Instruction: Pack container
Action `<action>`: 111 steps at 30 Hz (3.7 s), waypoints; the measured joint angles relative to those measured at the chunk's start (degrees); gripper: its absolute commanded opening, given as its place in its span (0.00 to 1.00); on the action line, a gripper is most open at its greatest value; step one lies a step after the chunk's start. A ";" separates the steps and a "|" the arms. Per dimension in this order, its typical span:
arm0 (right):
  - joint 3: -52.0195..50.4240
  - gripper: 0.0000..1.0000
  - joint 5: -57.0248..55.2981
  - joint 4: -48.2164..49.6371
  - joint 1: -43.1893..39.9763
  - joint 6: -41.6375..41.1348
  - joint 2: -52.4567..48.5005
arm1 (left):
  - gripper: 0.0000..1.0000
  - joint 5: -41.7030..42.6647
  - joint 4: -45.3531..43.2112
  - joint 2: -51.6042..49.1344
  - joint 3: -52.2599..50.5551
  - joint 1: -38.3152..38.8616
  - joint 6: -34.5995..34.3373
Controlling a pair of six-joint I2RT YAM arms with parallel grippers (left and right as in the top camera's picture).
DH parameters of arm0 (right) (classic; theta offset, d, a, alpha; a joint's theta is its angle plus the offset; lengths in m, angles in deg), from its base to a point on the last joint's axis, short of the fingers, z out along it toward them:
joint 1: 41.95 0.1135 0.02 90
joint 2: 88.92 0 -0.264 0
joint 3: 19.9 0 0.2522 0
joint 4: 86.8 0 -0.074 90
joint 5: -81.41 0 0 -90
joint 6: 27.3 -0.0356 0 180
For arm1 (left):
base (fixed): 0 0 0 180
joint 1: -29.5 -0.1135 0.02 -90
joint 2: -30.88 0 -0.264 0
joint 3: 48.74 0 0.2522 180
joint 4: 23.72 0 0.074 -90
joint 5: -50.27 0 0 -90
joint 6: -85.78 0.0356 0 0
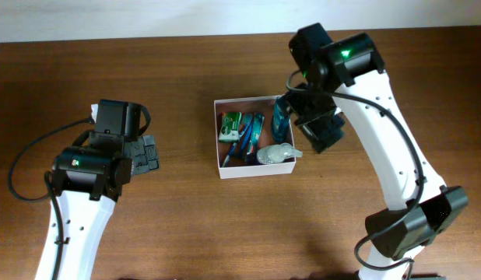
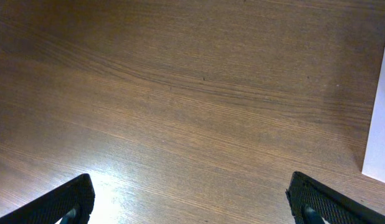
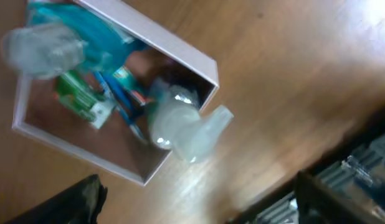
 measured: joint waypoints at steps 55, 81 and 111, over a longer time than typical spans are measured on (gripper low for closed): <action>-16.83 0.68 -0.83 16.02 3.72 -35.82 -0.07 | 0.99 0.02 0.00 0.00 0.00 0.00 0.00; -20.37 0.45 -0.79 16.94 3.76 -35.58 -0.07 | 1.00 0.00 0.02 0.00 0.00 0.00 0.00; -19.08 0.22 -2.14 16.90 1.88 -29.51 -0.07 | 0.99 0.02 0.00 0.00 0.00 0.00 0.00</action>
